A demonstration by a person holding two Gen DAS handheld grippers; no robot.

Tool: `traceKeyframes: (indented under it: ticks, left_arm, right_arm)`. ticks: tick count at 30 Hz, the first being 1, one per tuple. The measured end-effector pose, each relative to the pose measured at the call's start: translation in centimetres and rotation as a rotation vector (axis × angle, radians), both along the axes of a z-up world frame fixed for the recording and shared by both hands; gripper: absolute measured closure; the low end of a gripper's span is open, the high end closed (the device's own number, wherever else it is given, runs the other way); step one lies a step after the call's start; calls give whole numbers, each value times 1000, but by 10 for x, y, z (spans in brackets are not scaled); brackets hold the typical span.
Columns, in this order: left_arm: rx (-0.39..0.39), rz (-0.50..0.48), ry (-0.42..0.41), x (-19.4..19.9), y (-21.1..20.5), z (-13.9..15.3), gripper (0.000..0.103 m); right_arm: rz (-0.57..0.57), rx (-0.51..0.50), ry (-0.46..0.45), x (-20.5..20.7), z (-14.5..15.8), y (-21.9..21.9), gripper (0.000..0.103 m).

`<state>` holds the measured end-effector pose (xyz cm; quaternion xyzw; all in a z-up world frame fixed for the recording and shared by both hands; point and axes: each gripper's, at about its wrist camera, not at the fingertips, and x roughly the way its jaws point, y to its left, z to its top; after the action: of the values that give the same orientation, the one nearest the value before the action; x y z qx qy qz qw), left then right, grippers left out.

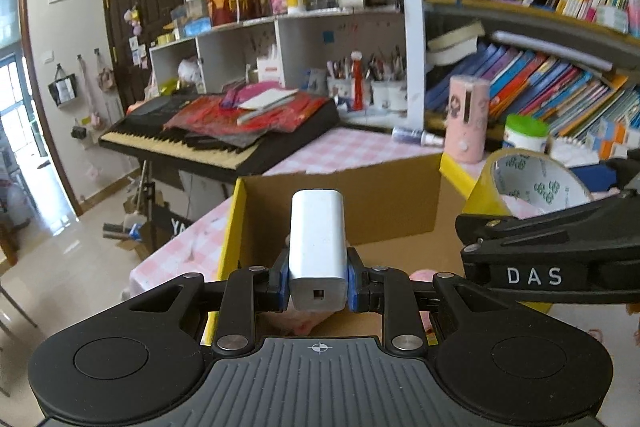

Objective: Organize objects
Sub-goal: 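Open both grippers to drop the charger and tape roll into the box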

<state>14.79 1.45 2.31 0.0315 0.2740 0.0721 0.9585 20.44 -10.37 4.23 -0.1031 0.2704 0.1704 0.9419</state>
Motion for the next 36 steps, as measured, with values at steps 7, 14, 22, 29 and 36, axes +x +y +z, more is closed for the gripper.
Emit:
traceKeyframes:
  ticks: [7,14,22,29,36]
  left_arm:
    - [14,28,69,12,0,-14,79]
    - [6,44,132,22,2,-26,78]
    - [-4,43,119,25,-2,-26,75]
    - [-10,48,66,20,-3,-18,65]
    - [14,65,25,13,0,-10,48]
  right_arm:
    - [58,-29,20,15,-10,6,14]
    - [122,-73,9,22,-18,15,15]
    - [170,-119,-14,30,-21,22,15]
    - [167,-116,-12,42,-20,23,15]
    - [178,-124,-13,48,-20,30,15]
